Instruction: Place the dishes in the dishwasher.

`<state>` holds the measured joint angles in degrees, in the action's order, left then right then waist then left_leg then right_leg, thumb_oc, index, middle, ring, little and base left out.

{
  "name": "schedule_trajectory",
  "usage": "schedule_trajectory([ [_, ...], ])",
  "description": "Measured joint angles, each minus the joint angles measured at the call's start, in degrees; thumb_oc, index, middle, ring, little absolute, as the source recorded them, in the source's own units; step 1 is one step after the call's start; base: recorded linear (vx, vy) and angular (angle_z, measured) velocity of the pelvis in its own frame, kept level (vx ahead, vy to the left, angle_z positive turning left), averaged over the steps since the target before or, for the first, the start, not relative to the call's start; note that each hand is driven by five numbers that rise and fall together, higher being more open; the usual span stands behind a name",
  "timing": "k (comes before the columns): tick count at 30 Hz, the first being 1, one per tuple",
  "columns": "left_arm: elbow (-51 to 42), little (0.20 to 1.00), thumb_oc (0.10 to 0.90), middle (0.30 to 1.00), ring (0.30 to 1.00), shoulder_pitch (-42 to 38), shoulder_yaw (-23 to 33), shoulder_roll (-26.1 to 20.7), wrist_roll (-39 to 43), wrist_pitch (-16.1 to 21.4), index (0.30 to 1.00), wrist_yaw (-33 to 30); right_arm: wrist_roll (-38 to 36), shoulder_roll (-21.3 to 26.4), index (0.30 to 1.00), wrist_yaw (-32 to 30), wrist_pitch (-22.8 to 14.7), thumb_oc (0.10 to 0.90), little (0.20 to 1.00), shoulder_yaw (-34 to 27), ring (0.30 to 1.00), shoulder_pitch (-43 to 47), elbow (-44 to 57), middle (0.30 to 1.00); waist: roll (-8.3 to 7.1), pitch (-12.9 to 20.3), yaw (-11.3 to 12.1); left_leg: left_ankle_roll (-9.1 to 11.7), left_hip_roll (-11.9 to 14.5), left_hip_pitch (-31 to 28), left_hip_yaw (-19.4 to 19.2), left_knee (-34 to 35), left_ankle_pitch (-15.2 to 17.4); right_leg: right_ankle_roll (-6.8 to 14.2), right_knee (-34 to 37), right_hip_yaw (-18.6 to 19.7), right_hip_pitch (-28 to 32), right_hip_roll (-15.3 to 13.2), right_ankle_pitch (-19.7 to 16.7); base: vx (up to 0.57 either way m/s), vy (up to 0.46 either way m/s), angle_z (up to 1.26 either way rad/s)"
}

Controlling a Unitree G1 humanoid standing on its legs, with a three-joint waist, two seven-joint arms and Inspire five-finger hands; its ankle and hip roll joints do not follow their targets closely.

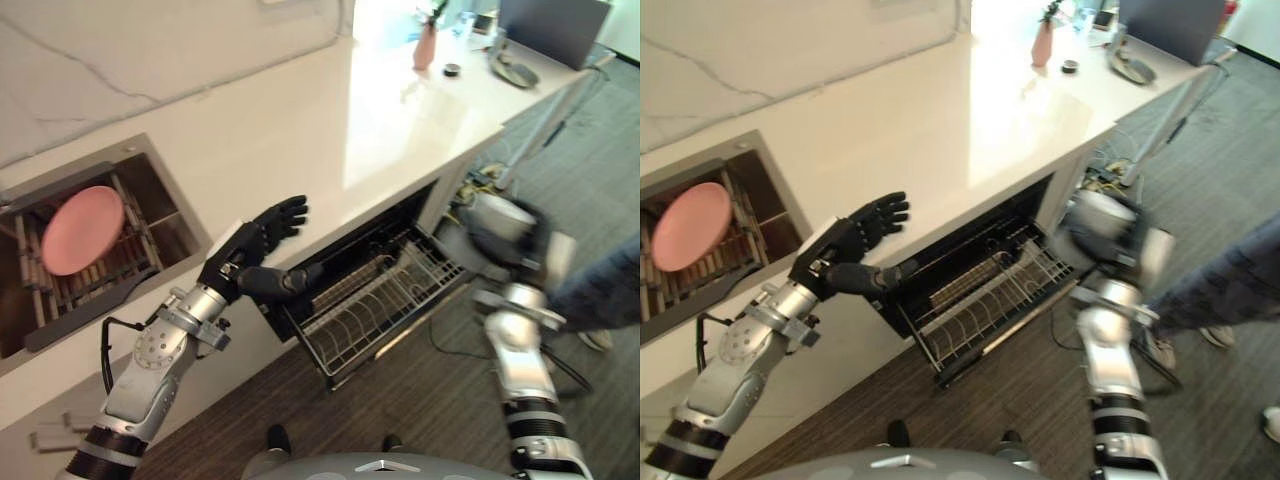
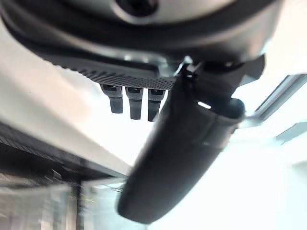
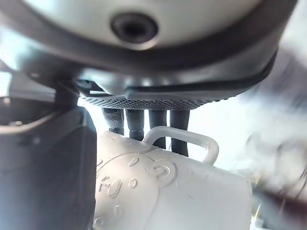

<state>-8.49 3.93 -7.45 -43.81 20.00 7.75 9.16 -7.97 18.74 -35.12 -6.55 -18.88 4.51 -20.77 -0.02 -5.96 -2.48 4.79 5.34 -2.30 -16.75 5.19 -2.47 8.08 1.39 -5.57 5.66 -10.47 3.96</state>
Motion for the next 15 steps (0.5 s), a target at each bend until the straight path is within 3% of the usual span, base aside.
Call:
schedule_trajectory([
  [1,0.28,0.9,0.8,0.9,0.9,2.74,2.48,1.68,2.95,1.24,0.9,0.15,-1.04,1.05,0.3,-1.3,0.18,0.4,0.3,-0.69,0.3,-0.96,-0.07,0.3,0.0,0.0,-0.91,-0.01,-0.06,0.07,-0.51,0.0,0.06,0.1,-0.01,0.33,-0.67,-0.11,0.06,0.04,0.025,-0.36],
  [2,3.21,0.9,0.8,0.9,0.9,4.43,5.57,8.99,8.28,3.25,0.9,-0.23,-1.14,1.88,0.3,-1.76,0.17,0.4,0.3,-0.62,0.3,-2.04,0.2,0.3,0.66,0.29,-1.77,-0.03,-0.25,-0.08,-1.04,0.0,0.03,0.17,-0.01,1.0,-0.74,-0.35,-0.04,0.02,0.023,-0.26],
  [3,7.28,0.9,0.8,0.9,0.9,1.53,5.22,14.86,9.19,3.29,0.9,-3.4,-1.19,1.69,0.3,-1.72,0.17,0.4,0.3,-1.31,0.3,-4.1,-0.2,0.3,0.91,0.57,-1.43,-0.03,-0.31,-0.74,-1.27,-0.04,0.0,0.18,0.29,1.3,0.13,-0.44,-0.04,0.0,0.003,-0.11],
  [5,5.09,0.9,0.8,0.9,0.9,0.53,1.49,9.7,10.03,2.16,0.9,-3.02,-1.2,1.09,0.3,-1.59,0.66,0.4,0.3,0.36,0.3,-4.76,-0.21,0.3,0.59,0.48,-1.39,0.01,0.31,-0.41,-1.53,-0.03,0.06,0.17,0.49,1.2,-0.03,0.26,0.03,0.0,0.0,-0.09],
  [6,5.09,0.9,0.8,0.9,0.9,0.9,2.9,13.18,15.0,2.76,0.9,-0.92,-1.2,1.15,0.3,-1.32,0.65,0.4,0.3,1.44,0.3,-4.78,0.67,0.3,1.08,0.86,-2.11,0.09,0.34,-0.47,-1.69,-0.02,0.1,0.13,0.47,1.76,-0.55,0.26,0.02,0.0,0.023,-0.12],
  [7,7.27,0.9,0.8,0.9,0.9,0.08,3.47,20.49,18.8,2.86,0.9,-1.45,-1.19,1.12,0.3,-0.75,0.58,0.4,0.3,3.0,0.3,-4.78,1.24,0.3,1.77,1.3,-2.18,0.09,0.1,-0.53,-1.6,-0.03,0.09,0.14,0.51,1.93,-0.5,0.01,-0.01,0.0,0.022,-0.06],
  [8,8.17,0.9,0.8,0.9,0.9,-1.41,1.14,19.88,18.67,1.41,0.9,-2.09,-1.18,1.06,0.3,0.15,0.72,0.4,0.3,4.09,0.3,-4.62,1.19,0.3,1.86,1.35,-1.51,0.09,0.23,-0.44,-1.51,-0.02,0.09,0.13,0.53,1.88,-0.45,0.17,-0.01,0.0,0.0,0.0],
  [9,5.8,0.9,0.8,0.9,0.9,-0.83,-1.96,14.83,18.27,0.38,0.9,-2.02,-1.17,0.9,0.3,1.01,0.8,0.4,0.3,4.84,0.3,-4.26,1.38,0.3,1.73,1.28,-1.51,0.09,0.44,-0.15,-1.52,-0.01,0.1,0.11,0.81,1.8,-0.63,0.39,-0.01,0.0,0.0,0.0],
  [10,2.65,0.9,0.8,0.9,0.9,1.06,-1.41,12.64,19.6,0.23,0.9,-0.58,-1.16,0.89,0.3,1.01,0.79,0.4,0.3,4.97,0.3,-3.93,1.55,0.3,1.75,1.29,-1.73,0.09,0.44,-0.11,-1.5,-0.01,0.09,0.1,0.82,1.72,-0.65,0.39,-0.01,0.0,0.0,0.0],
  [12,1.75,0.9,0.8,0.9,0.9,2.56,-0.98,13.25,20.98,0.69,0.9,0.89,-1.17,0.86,0.3,0.81,0.82,0.4,0.3,4.82,0.3,-4.1,1.68,0.3,1.87,1.39,-1.85,0.1,0.27,-0.52,-1.53,-0.01,0.08,0.04,0.75,1.84,-0.33,0.17,-0.1,0.0,0.0,0.0],
  [15,1.89,0.9,0.8,0.9,0.9,3.84,-4.52,7.8,21.73,-0.26,0.9,4.23,-1.16,0.75,0.3,3.01,0.86,0.4,0.3,6.85,0.3,-4.27,2.88,0.3,1.82,1.44,-1.39,0.1,0.18,-1.13,-1.53,0.0,0.08,0.06,0.76,1.69,0.36,0.09,-0.09,0.0,0.0,0.0],
])
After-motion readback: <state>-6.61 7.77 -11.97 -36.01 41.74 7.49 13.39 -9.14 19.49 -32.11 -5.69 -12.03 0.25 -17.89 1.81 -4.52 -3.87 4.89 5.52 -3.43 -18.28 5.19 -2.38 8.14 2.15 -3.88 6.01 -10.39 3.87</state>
